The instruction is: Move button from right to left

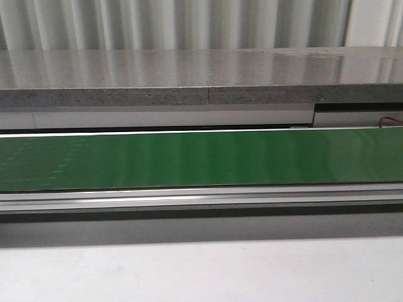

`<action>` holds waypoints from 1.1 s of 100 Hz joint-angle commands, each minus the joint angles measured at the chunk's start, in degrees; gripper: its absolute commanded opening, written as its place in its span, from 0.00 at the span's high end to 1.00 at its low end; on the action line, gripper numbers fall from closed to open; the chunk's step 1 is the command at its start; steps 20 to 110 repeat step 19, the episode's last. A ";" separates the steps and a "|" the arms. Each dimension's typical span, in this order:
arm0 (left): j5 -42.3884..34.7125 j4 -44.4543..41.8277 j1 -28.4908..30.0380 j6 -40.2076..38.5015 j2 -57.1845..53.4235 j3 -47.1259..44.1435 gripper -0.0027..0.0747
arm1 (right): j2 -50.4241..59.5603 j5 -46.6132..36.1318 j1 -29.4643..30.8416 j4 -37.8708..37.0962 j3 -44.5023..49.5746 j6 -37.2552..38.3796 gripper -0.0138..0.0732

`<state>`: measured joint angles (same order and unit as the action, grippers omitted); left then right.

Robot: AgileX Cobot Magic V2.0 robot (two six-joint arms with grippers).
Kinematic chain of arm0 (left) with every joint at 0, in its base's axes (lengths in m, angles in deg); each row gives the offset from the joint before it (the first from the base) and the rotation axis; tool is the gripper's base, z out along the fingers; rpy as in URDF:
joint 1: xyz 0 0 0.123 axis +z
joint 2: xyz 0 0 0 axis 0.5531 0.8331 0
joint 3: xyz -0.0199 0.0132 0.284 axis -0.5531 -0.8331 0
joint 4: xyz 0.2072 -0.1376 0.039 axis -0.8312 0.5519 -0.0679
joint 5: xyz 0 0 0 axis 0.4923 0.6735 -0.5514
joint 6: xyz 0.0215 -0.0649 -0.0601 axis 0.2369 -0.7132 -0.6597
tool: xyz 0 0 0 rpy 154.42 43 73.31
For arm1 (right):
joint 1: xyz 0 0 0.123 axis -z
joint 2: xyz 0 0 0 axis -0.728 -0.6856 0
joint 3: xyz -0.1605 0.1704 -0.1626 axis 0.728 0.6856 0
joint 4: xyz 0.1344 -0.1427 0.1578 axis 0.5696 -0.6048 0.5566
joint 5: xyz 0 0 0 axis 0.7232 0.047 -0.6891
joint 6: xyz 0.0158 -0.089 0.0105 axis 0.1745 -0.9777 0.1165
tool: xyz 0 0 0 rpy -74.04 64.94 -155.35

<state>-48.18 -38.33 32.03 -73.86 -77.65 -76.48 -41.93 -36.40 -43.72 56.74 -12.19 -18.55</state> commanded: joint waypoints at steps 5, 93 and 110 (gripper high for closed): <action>-4.20 0.49 0.11 -0.53 -1.79 -2.20 0.99 | 1.16 -4.52 0.18 -0.70 -1.13 -0.02 0.92; -4.20 0.49 0.11 -0.53 -1.79 -2.20 0.99 | 1.16 -4.52 0.18 -0.70 -1.13 -0.02 0.92; -4.20 0.49 0.11 -0.53 -1.79 -2.20 0.99 | 1.16 -4.52 0.18 -0.70 -1.13 -0.02 0.92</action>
